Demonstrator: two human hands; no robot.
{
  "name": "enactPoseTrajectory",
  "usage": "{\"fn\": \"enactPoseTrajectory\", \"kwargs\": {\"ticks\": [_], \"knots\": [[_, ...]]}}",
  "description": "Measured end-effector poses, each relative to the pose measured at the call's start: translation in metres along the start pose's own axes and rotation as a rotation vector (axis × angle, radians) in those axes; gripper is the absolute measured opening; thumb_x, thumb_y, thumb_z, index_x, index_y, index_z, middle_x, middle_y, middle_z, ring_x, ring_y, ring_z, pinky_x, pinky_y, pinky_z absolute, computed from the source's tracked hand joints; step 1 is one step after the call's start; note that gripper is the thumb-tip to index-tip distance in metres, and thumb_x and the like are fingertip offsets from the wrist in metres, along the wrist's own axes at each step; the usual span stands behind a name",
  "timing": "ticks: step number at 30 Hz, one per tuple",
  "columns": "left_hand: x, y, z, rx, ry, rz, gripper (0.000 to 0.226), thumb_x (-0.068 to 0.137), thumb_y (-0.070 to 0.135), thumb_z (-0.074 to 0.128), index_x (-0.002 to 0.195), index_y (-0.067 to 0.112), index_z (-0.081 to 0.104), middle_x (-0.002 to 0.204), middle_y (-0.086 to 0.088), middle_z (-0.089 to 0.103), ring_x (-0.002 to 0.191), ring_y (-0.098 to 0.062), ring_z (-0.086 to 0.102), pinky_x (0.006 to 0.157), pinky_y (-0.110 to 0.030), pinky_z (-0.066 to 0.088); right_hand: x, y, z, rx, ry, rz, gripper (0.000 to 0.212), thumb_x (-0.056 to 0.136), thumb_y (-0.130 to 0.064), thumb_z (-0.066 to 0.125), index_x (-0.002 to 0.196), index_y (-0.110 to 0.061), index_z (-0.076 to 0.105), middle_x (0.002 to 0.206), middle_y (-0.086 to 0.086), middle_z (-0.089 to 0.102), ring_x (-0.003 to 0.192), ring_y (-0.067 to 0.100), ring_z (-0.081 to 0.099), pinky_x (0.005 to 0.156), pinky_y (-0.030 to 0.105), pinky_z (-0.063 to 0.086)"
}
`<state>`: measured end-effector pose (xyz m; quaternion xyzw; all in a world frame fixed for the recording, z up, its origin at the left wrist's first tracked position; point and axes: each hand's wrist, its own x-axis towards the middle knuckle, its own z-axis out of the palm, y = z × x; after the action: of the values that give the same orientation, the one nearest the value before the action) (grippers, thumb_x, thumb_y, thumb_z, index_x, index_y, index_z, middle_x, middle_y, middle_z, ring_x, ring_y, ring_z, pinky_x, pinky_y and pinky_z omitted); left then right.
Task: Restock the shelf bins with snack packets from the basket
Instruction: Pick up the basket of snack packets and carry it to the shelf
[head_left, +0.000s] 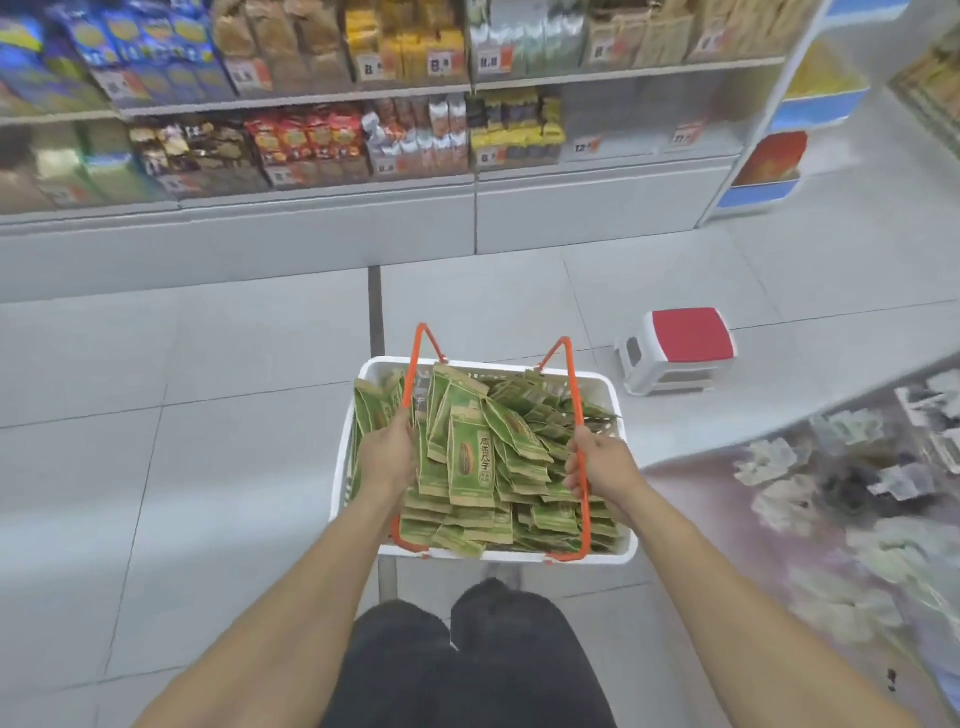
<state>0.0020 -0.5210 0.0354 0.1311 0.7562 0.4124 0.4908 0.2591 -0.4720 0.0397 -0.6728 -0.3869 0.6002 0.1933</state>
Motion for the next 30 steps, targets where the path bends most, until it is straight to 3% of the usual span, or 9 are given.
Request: {"fn": "enactPoseTrajectory", "kwargs": {"ticks": [6,11,16,24,30], "knots": [[0.08,0.107,0.062,0.018,-0.048,0.025,0.043,0.093,0.053,0.052,0.064,0.023,0.044,0.05,0.007,0.03,0.044,-0.013,0.024,0.043,-0.026,0.022,0.099,-0.089,-0.027,0.078,0.029,0.053,0.036,0.108,-0.033,0.037,0.091,-0.006,0.053,0.059,0.003,0.051,0.043,0.016,0.046,0.043,0.027,0.039],[0.174,0.183,0.119,0.14,-0.041,0.016,0.062,0.081,0.08,0.046,0.061,0.021,0.042,0.049,0.006,0.035,0.042,-0.014,0.03,0.047,-0.025,0.026,0.188,-0.16,-0.035,0.105,0.077,0.079,0.037,0.108,-0.033,0.035,0.083,-0.01,0.048,0.057,0.002,0.044,0.043,0.014,0.037,0.043,0.028,0.033],[0.244,0.238,0.184,0.275,-0.076,0.048,0.05,0.097,0.057,0.042,0.069,0.015,0.042,0.06,-0.004,0.037,0.05,-0.017,0.033,0.048,-0.027,0.03,0.258,-0.223,-0.05,0.145,0.127,0.112,0.04,0.108,-0.035,0.033,0.08,-0.01,0.047,0.055,0.0,0.039,0.042,0.013,0.029,0.042,0.027,0.028],[0.312,0.327,0.304,0.318,-0.153,0.066,0.053,0.096,0.055,0.046,0.057,0.021,0.034,0.049,0.005,0.03,0.043,-0.016,0.025,0.047,-0.027,0.026,0.355,-0.296,-0.128,0.116,0.218,0.148,0.04,0.107,-0.033,0.036,0.076,-0.011,0.05,0.052,-0.001,0.044,0.043,0.014,0.034,0.045,0.029,0.032],[0.337,0.379,0.414,0.352,-0.083,0.071,0.054,0.099,0.053,0.044,0.058,0.019,0.036,0.049,0.003,0.032,0.043,-0.016,0.028,0.048,-0.027,0.028,0.445,-0.335,-0.207,0.028,0.219,0.164,0.04,0.107,-0.031,0.034,0.076,-0.012,0.052,0.048,-0.002,0.043,0.038,0.014,0.036,0.039,0.026,0.033]]}}
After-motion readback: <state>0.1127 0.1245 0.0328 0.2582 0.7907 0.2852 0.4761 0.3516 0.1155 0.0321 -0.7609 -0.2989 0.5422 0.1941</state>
